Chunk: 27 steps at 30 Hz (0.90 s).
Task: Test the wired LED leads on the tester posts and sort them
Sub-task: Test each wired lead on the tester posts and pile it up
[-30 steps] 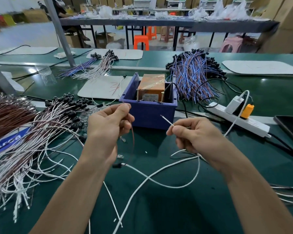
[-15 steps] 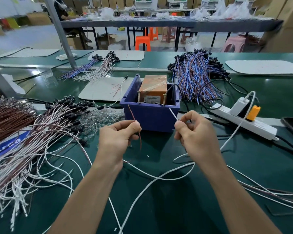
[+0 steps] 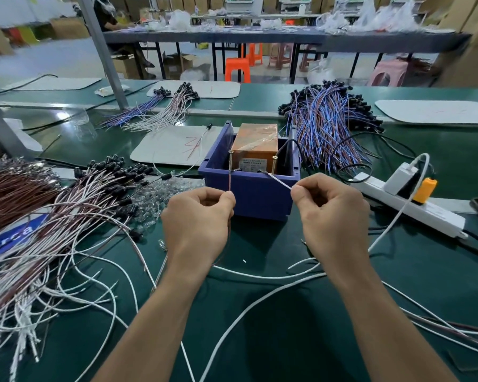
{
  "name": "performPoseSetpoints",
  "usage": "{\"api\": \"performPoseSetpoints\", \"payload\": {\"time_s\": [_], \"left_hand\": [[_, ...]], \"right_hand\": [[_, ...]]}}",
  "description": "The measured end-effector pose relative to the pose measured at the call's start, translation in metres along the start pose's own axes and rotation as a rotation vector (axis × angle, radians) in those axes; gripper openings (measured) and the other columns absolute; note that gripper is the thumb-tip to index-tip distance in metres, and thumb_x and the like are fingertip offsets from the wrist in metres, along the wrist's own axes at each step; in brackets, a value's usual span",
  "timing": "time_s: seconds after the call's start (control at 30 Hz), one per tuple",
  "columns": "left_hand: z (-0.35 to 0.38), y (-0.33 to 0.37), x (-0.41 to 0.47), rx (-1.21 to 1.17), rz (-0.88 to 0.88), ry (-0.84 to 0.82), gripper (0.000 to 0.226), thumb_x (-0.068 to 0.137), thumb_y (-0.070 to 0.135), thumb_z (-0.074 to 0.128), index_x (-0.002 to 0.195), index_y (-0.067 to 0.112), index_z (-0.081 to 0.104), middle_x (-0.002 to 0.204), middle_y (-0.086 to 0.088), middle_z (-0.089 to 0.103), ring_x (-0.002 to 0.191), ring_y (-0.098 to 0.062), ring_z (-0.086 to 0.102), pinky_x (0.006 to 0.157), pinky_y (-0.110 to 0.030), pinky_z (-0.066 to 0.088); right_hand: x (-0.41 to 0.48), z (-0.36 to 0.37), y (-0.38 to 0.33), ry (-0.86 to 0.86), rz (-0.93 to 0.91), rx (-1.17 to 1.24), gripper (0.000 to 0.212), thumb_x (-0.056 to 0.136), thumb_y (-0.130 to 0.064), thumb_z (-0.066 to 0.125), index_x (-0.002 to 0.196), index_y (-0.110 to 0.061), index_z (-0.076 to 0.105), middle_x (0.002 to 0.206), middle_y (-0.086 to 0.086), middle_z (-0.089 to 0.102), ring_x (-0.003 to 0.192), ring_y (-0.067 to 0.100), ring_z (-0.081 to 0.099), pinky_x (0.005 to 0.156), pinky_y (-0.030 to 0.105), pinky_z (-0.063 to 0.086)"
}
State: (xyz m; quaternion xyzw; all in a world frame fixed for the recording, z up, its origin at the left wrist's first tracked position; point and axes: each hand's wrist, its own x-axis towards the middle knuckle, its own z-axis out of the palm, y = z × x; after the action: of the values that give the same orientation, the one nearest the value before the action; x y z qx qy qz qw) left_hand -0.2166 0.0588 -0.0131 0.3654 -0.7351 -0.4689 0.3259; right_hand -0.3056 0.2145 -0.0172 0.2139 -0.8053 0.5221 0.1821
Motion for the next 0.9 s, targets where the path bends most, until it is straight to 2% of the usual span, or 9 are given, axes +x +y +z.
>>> {"api": "performPoseSetpoints", "payload": {"time_s": [0.13,0.33,0.43,0.5,0.6,0.67,0.9], "left_hand": [[0.001,0.001,0.003,0.031,0.031,0.03,0.018,0.08,0.039,0.074,0.063,0.034,0.074,0.055,0.02,0.068,0.051,0.0,0.066,0.061,-0.027,0.055],[0.003,0.003,0.007,0.061,0.059,0.035,0.017,0.08,0.04,0.074,0.064,0.032,0.074,0.055,0.023,0.067,0.055,0.004,0.065,0.062,-0.022,0.053],[0.004,0.004,0.008,0.071,0.064,0.041,0.018,0.077,0.041,0.072,0.061,0.033,0.073,0.055,0.024,0.066,0.054,0.004,0.064,0.06,-0.021,0.05],[0.002,0.005,0.007,0.069,0.063,0.045,0.017,0.075,0.043,0.071,0.061,0.034,0.073,0.055,0.024,0.066,0.053,0.003,0.063,0.061,-0.023,0.052],[-0.002,0.007,0.003,0.028,0.05,0.028,0.006,0.072,0.045,0.069,0.071,0.048,0.073,0.054,0.021,0.067,0.054,0.0,0.066,0.066,-0.031,0.06],[-0.004,0.009,0.001,0.026,0.063,0.02,0.013,0.073,0.043,0.068,0.072,0.056,0.07,0.053,0.021,0.066,0.051,0.001,0.065,0.064,-0.033,0.061],[-0.006,0.016,0.001,-0.009,0.059,-0.011,0.022,0.077,0.037,0.071,0.077,0.059,0.069,0.055,0.018,0.069,0.054,-0.003,0.07,0.071,-0.036,0.063]], "right_hand": [[0.004,0.003,0.0,0.016,-0.053,-0.003,0.015,0.089,-0.022,0.074,0.077,-0.031,0.07,0.073,-0.022,0.067,0.063,0.002,0.061,0.058,0.007,0.039],[0.014,0.006,-0.002,0.076,-0.086,-0.049,0.008,0.087,-0.021,0.076,0.08,-0.023,0.073,0.061,-0.021,0.063,0.065,0.003,0.063,0.06,0.011,0.043],[0.015,0.007,-0.002,0.103,-0.092,-0.088,0.009,0.087,-0.023,0.074,0.079,-0.023,0.072,0.062,-0.011,0.067,0.059,0.01,0.062,0.064,0.026,0.047],[0.013,0.006,-0.002,0.116,-0.1,-0.096,0.009,0.087,-0.024,0.075,0.078,-0.022,0.071,0.062,-0.01,0.067,0.059,0.012,0.062,0.064,0.028,0.047],[0.011,0.005,-0.002,0.121,-0.095,-0.094,0.011,0.086,-0.022,0.075,0.077,-0.022,0.071,0.06,-0.011,0.066,0.061,0.012,0.061,0.062,0.026,0.046],[0.009,0.005,-0.002,0.123,-0.093,-0.093,0.012,0.086,-0.021,0.076,0.076,-0.022,0.071,0.059,-0.011,0.065,0.065,0.011,0.062,0.061,0.023,0.045],[0.007,0.001,-0.007,0.104,-0.065,-0.073,0.013,0.087,-0.019,0.076,0.076,-0.021,0.072,0.059,-0.013,0.064,0.066,0.009,0.061,0.062,0.018,0.044]]}}
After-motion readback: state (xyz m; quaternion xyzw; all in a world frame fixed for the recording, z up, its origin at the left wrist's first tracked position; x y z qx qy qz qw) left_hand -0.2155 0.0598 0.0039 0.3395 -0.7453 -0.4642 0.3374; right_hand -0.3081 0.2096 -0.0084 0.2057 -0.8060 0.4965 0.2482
